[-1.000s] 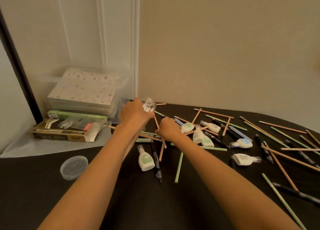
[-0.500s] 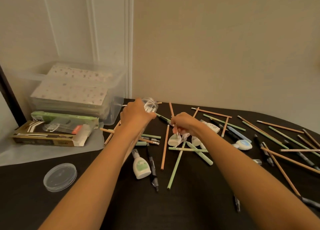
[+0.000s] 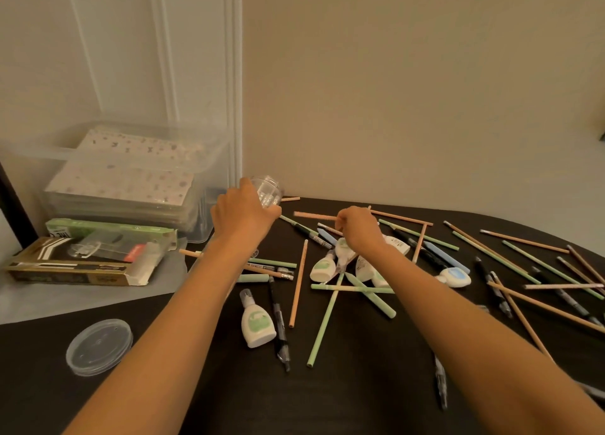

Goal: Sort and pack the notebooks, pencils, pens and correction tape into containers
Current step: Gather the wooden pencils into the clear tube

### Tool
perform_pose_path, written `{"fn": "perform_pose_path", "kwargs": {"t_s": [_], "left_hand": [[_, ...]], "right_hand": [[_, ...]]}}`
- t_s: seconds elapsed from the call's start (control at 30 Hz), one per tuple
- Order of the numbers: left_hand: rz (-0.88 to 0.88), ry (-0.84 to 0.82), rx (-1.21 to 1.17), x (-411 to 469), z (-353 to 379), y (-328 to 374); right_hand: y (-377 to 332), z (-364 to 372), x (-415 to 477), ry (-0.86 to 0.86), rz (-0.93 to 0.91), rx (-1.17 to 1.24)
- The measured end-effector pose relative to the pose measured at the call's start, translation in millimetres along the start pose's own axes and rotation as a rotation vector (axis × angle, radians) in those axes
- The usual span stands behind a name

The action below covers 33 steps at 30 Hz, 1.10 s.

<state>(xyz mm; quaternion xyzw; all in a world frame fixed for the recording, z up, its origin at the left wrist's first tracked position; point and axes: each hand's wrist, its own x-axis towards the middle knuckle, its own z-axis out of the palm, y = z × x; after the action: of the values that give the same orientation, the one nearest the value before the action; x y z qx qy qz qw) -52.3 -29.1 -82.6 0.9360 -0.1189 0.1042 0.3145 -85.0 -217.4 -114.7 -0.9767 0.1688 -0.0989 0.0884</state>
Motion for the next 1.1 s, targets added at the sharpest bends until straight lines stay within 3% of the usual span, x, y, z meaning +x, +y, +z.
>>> {"fn": "perform_pose_path", "kwargs": {"t_s": [0.07, 0.13, 0.2, 0.53, 0.73, 0.87, 1.0, 1.1], "left_hand": [[0.002, 0.017, 0.023, 3, 2, -1], [0.005, 0.003, 0.033, 3, 6, -1], [0.006, -0.012, 0.030, 2, 10, 1], [-0.003, -0.053, 0.119, 3, 19, -1], [0.011, -0.041, 0.144, -2, 17, 6], [0.026, -0.030, 0.106, -8, 15, 15], [0.086, -0.033, 0.063, -18, 19, 28], [0.149, -0.080, 0.004, -29, 21, 37]], "right_hand": [[4, 4, -5, 0.011, -0.189, -0.078], [-2, 10, -12, -0.105, -0.477, -0.211], [-13, 16, -17, -0.201, -0.653, -0.331], [-30, 15, -11, -0.186, -0.829, -0.686], [-8, 0, -15, 0.011, -0.759, -0.650], [31, -24, -23, 0.176, -0.440, -0.469], [58, -35, -32, 0.111, -0.014, -0.105], [60, -35, -39, 0.044, -0.025, -0.056]]}}
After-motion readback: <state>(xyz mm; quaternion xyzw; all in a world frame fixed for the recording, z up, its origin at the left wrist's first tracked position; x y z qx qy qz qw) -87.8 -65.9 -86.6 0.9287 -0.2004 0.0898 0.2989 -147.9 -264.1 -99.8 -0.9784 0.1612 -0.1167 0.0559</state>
